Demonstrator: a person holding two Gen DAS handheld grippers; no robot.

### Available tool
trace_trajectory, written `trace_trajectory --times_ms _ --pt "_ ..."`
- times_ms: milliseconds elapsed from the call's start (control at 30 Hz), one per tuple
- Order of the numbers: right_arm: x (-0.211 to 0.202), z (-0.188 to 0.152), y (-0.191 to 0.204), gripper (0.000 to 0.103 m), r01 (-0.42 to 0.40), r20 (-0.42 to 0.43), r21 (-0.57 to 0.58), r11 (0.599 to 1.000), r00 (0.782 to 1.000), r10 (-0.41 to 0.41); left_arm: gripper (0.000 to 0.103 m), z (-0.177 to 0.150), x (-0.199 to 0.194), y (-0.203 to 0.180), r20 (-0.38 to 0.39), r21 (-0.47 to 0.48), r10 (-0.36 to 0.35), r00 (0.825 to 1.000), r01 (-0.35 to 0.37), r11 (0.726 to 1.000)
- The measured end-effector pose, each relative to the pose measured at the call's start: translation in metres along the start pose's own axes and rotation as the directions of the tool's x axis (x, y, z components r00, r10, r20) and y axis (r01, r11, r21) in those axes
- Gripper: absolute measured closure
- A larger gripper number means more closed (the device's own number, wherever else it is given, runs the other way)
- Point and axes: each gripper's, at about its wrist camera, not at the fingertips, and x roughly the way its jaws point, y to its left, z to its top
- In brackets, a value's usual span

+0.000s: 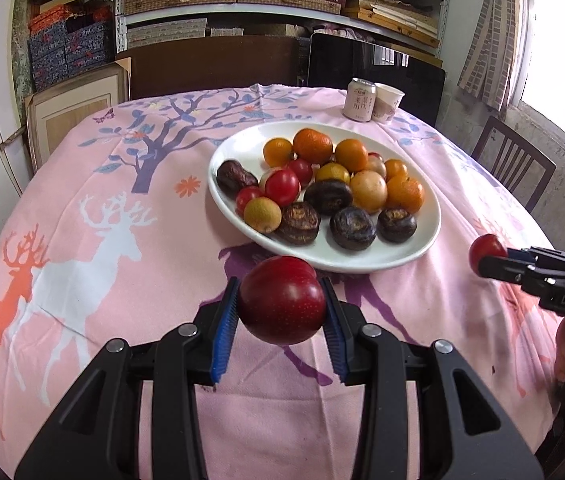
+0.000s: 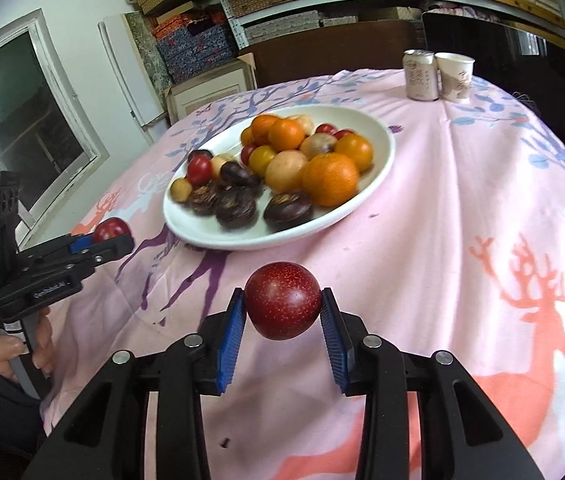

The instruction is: Organize fruits

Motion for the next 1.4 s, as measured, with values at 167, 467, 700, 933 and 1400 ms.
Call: trace_trajectory --times_ms 167,467,700,933,1400 --pt "-0.019 0.028 -0.009 0.065 0.020 0.055 -0.007 1.000 0.998 -0.019 0.065 0.029 -0.004 -0.006 0.020 0.021 0.025 1.000 -0.025 0.999" --pt "-0.030 0.095 0.002 0.065 0.004 0.131 -0.034 0.999 0.991 0.001 0.065 0.089 0.025 -0.012 0.003 -0.021 0.005 1.000 -0.005 1.000" --pt "0.023 0.116 0.010 0.065 0.020 0.053 -0.042 0.999 0.998 -0.018 0.065 0.106 0.073 -0.011 -0.052 -0.028 0.008 0.999 -0.010 1.000" --pt "0.067 0.122 0.013 0.062 0.019 -0.013 -0.067 0.998 1.000 -0.020 0.055 0.115 0.105 0.000 -0.095 -0.056 0.015 0.995 -0.020 0.998" --pt "0.045 0.091 -0.003 0.045 0.021 -0.015 -0.011 1.000 1.000 -0.021 0.013 0.086 0.075 -0.006 -0.074 -0.025 0.083 0.994 -0.085 0.996"
